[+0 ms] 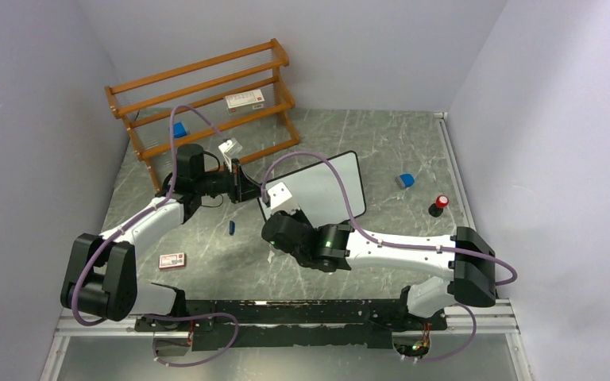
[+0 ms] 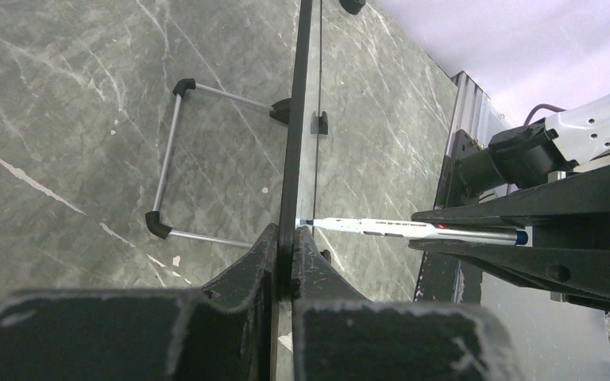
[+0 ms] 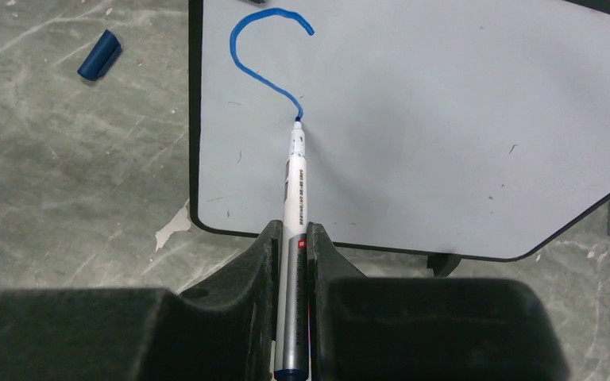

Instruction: Write a sentence on the whiteboard

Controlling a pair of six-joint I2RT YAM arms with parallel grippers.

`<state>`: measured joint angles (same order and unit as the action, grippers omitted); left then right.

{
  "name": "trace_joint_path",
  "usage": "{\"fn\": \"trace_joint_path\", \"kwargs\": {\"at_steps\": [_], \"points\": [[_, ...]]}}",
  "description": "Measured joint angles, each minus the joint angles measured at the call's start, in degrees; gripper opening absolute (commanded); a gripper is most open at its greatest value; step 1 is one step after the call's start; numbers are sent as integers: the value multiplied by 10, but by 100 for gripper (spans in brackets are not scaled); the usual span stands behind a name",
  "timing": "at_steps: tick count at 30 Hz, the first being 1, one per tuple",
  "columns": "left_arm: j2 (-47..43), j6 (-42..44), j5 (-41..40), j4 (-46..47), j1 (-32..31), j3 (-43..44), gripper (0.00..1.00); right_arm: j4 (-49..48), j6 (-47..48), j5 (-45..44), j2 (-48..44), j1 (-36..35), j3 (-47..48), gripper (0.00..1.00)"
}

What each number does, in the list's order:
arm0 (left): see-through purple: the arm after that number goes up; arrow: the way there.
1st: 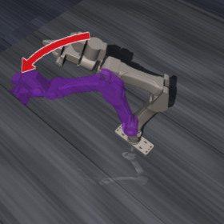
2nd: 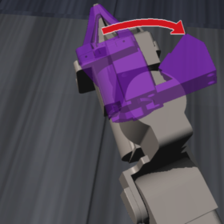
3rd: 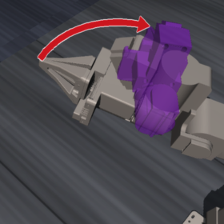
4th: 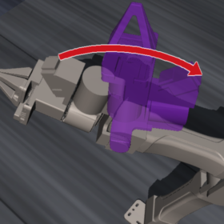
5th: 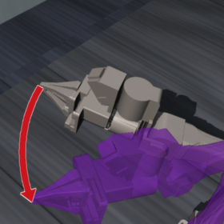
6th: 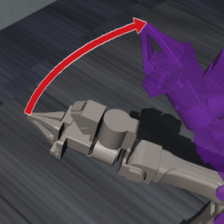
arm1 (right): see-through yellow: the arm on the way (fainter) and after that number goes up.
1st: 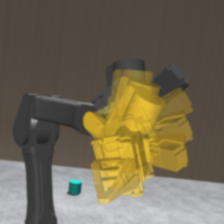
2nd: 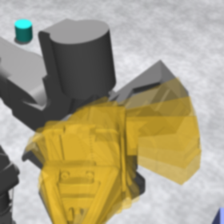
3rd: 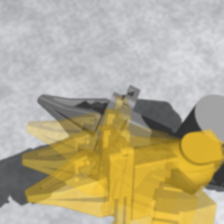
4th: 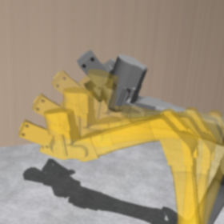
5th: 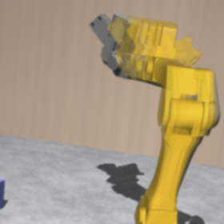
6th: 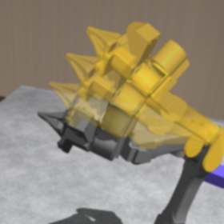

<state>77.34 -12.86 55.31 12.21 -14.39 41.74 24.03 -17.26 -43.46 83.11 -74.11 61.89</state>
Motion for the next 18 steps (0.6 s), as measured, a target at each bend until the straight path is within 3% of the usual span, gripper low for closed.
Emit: {"fn": "trace_joint_path", "kwargs": {"at_steps": [18], "points": [[0,-2,0,1,0,0,5,2,-3,44,6,-10,-1,0]]}}
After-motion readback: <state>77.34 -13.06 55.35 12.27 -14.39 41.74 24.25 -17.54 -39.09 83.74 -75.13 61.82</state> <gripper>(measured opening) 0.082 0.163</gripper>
